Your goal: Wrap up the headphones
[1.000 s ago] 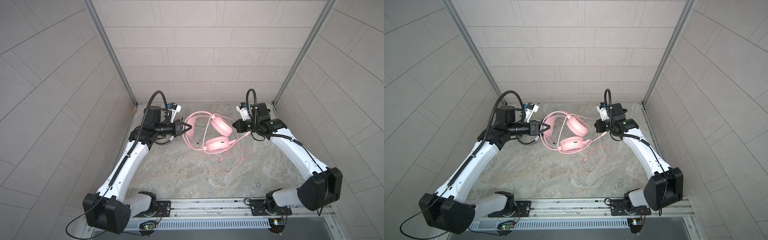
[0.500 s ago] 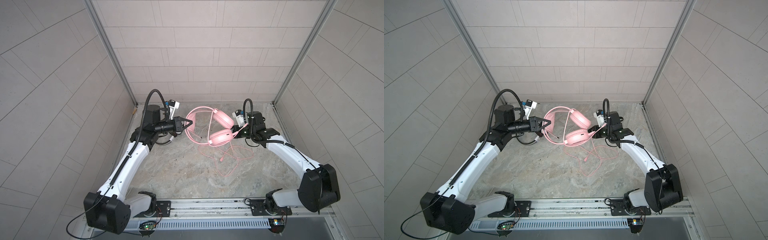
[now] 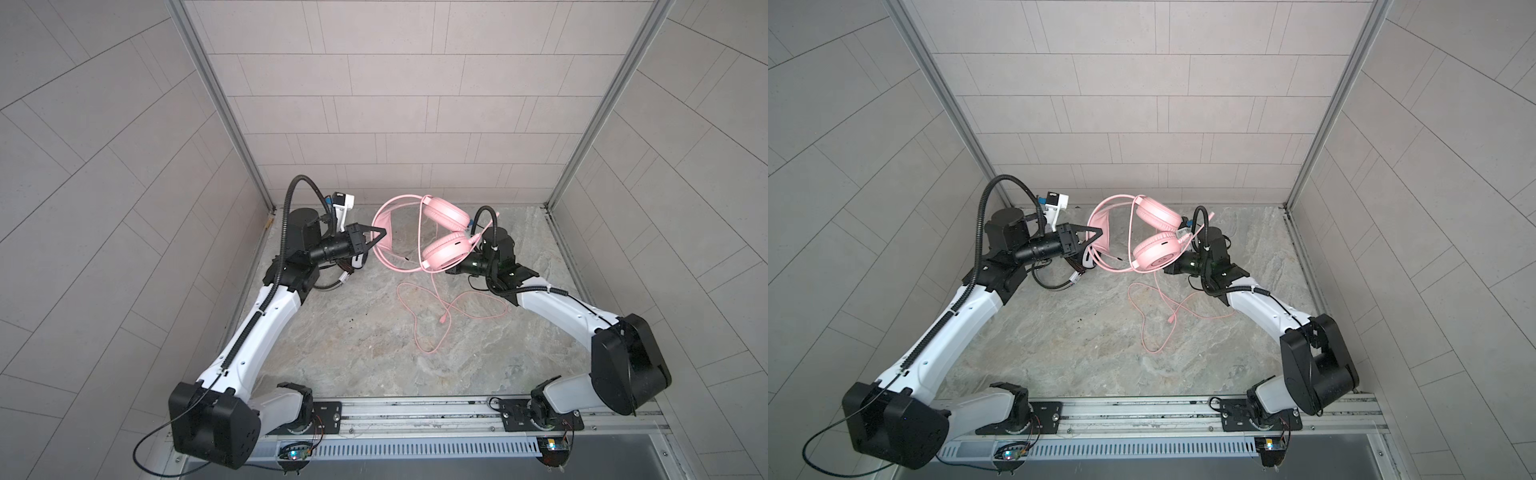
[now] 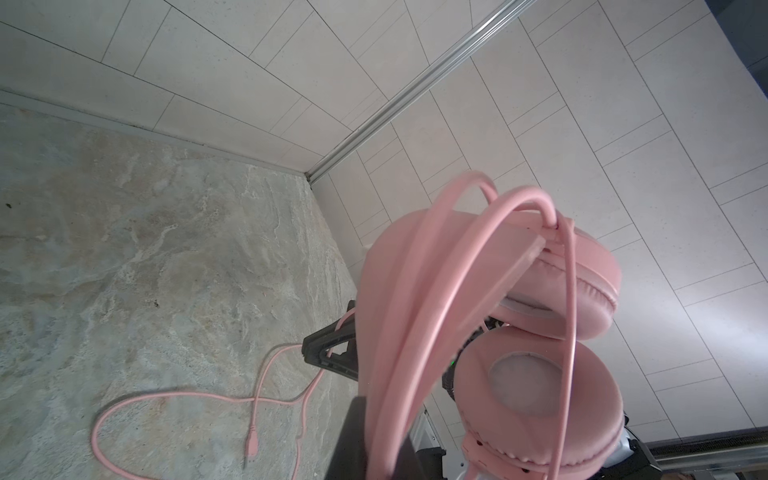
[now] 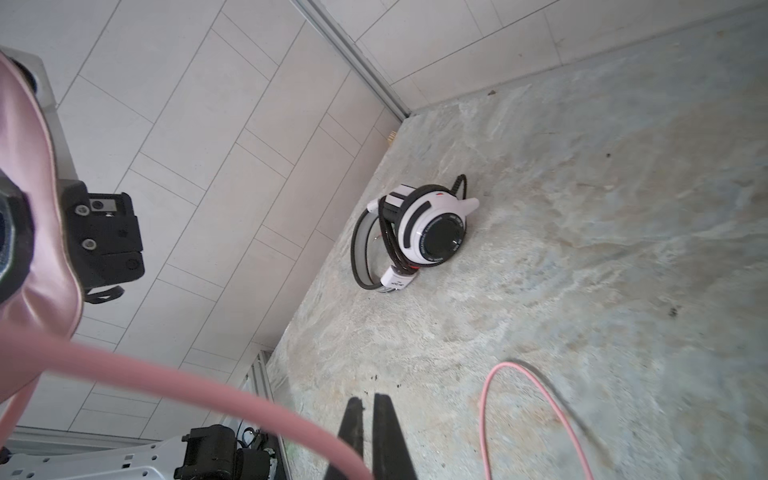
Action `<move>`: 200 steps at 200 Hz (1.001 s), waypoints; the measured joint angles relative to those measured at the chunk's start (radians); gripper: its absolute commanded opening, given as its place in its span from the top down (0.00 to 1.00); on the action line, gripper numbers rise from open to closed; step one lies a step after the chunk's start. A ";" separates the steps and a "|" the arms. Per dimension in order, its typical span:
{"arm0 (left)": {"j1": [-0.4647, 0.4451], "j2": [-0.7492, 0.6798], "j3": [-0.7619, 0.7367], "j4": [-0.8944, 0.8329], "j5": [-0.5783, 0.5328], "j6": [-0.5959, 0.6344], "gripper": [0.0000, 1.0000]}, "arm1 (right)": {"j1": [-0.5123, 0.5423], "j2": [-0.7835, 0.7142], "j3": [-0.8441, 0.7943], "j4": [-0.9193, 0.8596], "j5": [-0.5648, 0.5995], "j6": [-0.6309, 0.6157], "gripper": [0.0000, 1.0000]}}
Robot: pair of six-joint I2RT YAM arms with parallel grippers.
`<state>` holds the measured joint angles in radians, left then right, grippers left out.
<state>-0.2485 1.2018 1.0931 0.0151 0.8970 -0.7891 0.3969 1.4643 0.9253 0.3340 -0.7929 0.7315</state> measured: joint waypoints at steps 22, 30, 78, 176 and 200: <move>-0.021 0.006 0.000 0.003 -0.004 -0.006 1.00 | 0.035 0.058 0.003 0.103 -0.006 0.073 1.00; -0.024 0.009 0.000 0.003 -0.006 -0.005 1.00 | 0.049 0.077 0.006 0.136 -0.010 0.097 1.00; -0.027 0.016 0.035 -0.068 -0.052 0.036 1.00 | 0.108 0.096 -0.010 0.222 -0.014 0.143 0.98; -0.029 0.040 0.155 -0.133 -0.106 0.073 1.00 | 0.109 0.081 -0.156 0.349 -0.012 0.190 0.72; -0.029 0.040 0.176 -0.145 -0.113 0.074 1.00 | 0.109 0.128 -0.169 0.468 -0.014 0.244 0.70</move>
<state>-0.2771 1.2419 1.2690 -0.1299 0.7841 -0.7147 0.5056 1.5921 0.7559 0.8021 -0.8070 0.9756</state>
